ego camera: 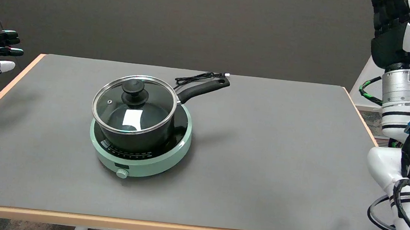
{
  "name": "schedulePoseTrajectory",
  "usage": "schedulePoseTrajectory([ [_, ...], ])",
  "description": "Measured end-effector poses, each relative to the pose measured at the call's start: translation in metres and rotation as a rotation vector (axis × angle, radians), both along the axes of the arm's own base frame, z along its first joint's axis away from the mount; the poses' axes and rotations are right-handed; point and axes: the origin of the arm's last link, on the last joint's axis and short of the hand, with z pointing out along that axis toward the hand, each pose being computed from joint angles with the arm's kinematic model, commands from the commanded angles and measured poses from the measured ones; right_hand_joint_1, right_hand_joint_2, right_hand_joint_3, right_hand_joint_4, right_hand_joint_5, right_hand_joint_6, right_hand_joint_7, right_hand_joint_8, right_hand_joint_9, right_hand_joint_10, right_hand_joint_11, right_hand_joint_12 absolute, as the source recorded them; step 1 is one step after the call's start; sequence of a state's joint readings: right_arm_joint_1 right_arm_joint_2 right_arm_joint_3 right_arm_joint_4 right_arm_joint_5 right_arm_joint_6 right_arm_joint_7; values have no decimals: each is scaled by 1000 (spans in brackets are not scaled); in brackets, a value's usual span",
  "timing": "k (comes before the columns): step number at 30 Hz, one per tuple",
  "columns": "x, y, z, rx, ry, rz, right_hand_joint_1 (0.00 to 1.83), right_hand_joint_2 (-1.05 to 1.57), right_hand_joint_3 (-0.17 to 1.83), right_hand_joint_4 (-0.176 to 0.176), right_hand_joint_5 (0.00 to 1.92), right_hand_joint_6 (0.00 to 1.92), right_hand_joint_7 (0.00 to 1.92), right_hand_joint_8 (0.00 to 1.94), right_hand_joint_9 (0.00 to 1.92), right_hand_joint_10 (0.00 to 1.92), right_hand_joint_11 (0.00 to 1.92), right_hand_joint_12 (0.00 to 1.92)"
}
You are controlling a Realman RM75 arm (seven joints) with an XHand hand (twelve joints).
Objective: Pick up the pot lid.
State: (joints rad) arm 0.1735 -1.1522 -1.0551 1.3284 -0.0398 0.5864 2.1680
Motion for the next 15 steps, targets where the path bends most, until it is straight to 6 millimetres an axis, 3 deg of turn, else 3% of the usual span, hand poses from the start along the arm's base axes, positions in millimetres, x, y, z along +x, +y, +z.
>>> schedulePoseTrajectory([
  [3, 1, 0, 2, -7, 9, 3, 377, 795, 806, -97, 433, 196, 338, 179, 242, 203, 50, 355],
  [5, 2, 1, 2, -9, 16, 7, 513, 727, 990, -100, 391, 277, 325, 226, 201, 314, 70, 318],
  [6, 3, 1, 2, -11, 22, 10, 399, 761, 802, -94, 431, 191, 358, 173, 258, 212, 64, 364],
  [14, 18, 4, -1, -37, 122, 19, 495, 649, 811, -64, 407, 197, 400, 190, 322, 252, 110, 425],
  [15, 21, 4, -3, -42, 144, 17, 461, 612, 904, -60, 407, 203, 413, 199, 327, 326, 109, 507],
])
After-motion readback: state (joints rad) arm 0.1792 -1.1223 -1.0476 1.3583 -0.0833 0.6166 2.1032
